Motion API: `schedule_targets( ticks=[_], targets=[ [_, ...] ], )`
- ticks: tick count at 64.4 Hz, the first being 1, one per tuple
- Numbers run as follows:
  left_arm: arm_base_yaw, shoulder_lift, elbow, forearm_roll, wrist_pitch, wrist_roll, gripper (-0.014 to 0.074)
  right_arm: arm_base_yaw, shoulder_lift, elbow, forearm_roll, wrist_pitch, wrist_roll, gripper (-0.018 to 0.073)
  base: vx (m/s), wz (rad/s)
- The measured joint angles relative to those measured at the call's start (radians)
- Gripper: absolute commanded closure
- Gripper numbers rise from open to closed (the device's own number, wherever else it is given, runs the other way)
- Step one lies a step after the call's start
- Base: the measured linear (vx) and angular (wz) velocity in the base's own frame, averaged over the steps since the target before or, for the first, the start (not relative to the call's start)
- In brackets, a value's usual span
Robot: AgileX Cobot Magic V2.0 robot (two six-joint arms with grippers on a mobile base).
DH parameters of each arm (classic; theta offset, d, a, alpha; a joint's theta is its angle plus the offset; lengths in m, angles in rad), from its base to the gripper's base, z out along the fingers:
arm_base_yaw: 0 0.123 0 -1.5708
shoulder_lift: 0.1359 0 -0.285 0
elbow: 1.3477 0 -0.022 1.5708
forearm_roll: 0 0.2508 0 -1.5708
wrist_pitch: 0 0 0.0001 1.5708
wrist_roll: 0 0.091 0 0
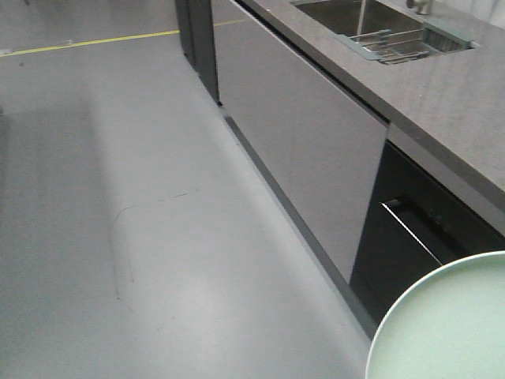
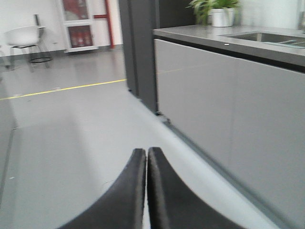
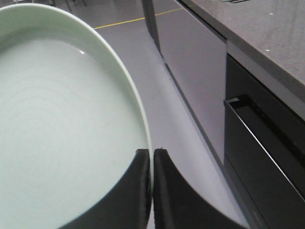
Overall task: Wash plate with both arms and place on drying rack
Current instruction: 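Drive away from the counter holding the plate in the right gripper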
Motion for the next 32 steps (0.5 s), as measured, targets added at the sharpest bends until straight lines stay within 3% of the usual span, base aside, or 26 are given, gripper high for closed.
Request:
schedule_targets(
  ticks=[32],
  targets=[
    [0.000,0.000,0.000,0.000,0.000,0.000,0.0601,0.000,0.000,0.000,0.000,0.000,0.000,0.0564,0.09,0.59]
  ],
)
